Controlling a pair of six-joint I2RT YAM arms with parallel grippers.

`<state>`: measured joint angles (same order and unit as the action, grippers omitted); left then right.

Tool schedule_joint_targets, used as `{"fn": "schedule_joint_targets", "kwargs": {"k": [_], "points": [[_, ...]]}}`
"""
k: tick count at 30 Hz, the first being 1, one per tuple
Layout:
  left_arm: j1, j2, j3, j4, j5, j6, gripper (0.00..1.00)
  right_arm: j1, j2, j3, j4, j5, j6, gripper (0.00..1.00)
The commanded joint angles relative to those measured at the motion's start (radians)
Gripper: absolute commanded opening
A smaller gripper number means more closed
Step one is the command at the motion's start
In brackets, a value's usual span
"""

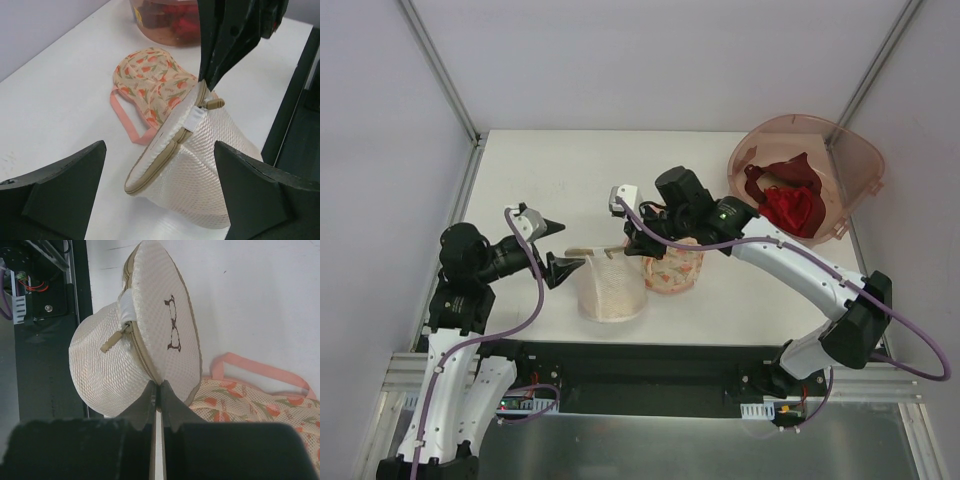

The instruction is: Unzip the laundry bag and remove the bra

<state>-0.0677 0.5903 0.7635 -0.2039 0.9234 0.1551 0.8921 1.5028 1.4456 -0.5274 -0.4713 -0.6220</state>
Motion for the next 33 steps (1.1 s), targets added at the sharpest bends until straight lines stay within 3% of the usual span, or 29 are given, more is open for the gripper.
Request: {"fn": "schedule_joint_targets", "kwargs": {"k": [1,5,21,24,25,28,29,31,32,33], "points": [[-0.015,-0.014,-0.026,0.040,0.088,0.167,0.89,-0.010,0.004,0.061,0.004,-0.067,0.005,0.01],[-0.037,0.009,-0.036,0.020,0.104,0.179,0.89,-0.018,0.019,0.075,0.000,-0.078,0.010,0.01],[-0.132,0.204,-0.030,0.003,-0.050,0.285,0.82,-0.028,0.070,0.116,-0.022,-0.105,0.016,0.01],[-0.149,0.227,-0.035,0.004,-0.075,0.294,0.60,-0.044,0.073,0.127,-0.039,-0.136,0.011,0.01],[-0.153,0.233,-0.036,0.003,-0.078,0.297,0.35,-0.047,0.077,0.130,-0.042,-0.142,0.011,0.01],[-0.162,0.229,-0.036,0.003,-0.074,0.291,0.00,-0.062,0.086,0.145,-0.040,-0.156,0.033,0.01],[-0.165,0.224,-0.039,0.003,-0.074,0.284,0.00,-0.070,0.088,0.151,-0.040,-0.150,0.063,0.01],[-0.172,0.206,-0.043,0.003,-0.083,0.262,0.00,-0.074,0.094,0.177,-0.017,-0.116,0.128,0.25],[-0.173,0.197,-0.050,0.004,-0.095,0.253,0.00,-0.079,0.088,0.177,0.000,-0.036,0.171,0.32],[-0.175,0.178,-0.055,0.004,-0.104,0.247,0.00,-0.082,0.080,0.170,0.021,-0.001,0.258,0.48]]}}
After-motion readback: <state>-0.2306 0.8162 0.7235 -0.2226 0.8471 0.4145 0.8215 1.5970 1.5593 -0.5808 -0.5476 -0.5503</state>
